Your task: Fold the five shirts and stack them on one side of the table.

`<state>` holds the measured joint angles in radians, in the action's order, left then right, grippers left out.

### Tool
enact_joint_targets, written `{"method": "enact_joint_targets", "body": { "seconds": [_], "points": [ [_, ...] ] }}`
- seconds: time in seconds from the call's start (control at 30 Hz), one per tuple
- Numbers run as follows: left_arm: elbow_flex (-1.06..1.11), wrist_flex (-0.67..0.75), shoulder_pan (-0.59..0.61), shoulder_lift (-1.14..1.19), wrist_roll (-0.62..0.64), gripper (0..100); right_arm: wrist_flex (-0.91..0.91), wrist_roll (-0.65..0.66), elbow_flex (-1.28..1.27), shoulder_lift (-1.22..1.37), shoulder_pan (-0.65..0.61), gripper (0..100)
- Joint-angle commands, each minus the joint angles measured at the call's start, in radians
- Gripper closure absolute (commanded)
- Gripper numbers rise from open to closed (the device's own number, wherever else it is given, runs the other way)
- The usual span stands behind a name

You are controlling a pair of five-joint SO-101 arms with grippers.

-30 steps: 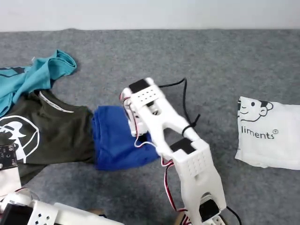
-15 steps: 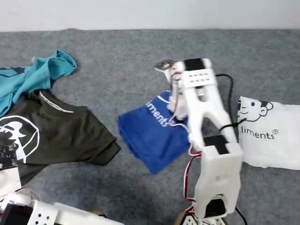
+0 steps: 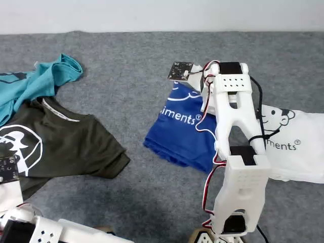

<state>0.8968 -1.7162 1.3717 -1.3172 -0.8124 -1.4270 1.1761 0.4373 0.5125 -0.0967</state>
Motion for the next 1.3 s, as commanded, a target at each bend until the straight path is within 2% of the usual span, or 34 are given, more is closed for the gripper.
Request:
{"method": "enact_joint_targets", "body": {
  "seconds": [0.0,0.1,0.23,0.3,0.5,0.67,0.87,1.03,1.13,1.27],
  "points": [
    [-0.005,0.0,-0.003,-0.003,-0.003,87,0.019,0.012,0.049,-0.073,-0.008,99.0],
    [-0.005,0.0,-0.003,-0.003,-0.003,87,0.018,-0.051,0.051,-0.079,0.005,92.8],
    [-0.005,0.0,-0.003,-0.003,-0.003,87,0.013,-0.319,0.051,-0.097,0.031,73.3],
    [-0.005,0.0,-0.003,-0.003,-0.003,87,0.008,-0.396,0.051,-0.11,0.036,69.5],
    [-0.007,0.0,-0.003,-0.003,-0.003,87,0.007,-0.557,0.051,-0.173,0.035,73.0],
    [-0.007,0.0,0.0,-0.003,-0.003,87,-0.044,-0.865,0.051,-0.242,0.028,73.2],
    [-0.007,0.0,-0.002,-0.003,-0.003,87,-0.239,-1.195,0.051,-0.288,0.007,73.2],
    [-0.008,-0.002,0.002,-0.003,-0.006,87,-0.363,-1.402,0.046,-0.295,-0.027,73.2],
    [-0.008,-0.002,0.002,-0.003,-0.006,87,-0.363,-1.533,0.044,-0.291,-0.062,73.1],
    [-0.008,-0.002,0.002,-0.003,-0.006,87,-0.321,-1.623,0.044,-0.246,-0.12,73.1]
  ]
}}
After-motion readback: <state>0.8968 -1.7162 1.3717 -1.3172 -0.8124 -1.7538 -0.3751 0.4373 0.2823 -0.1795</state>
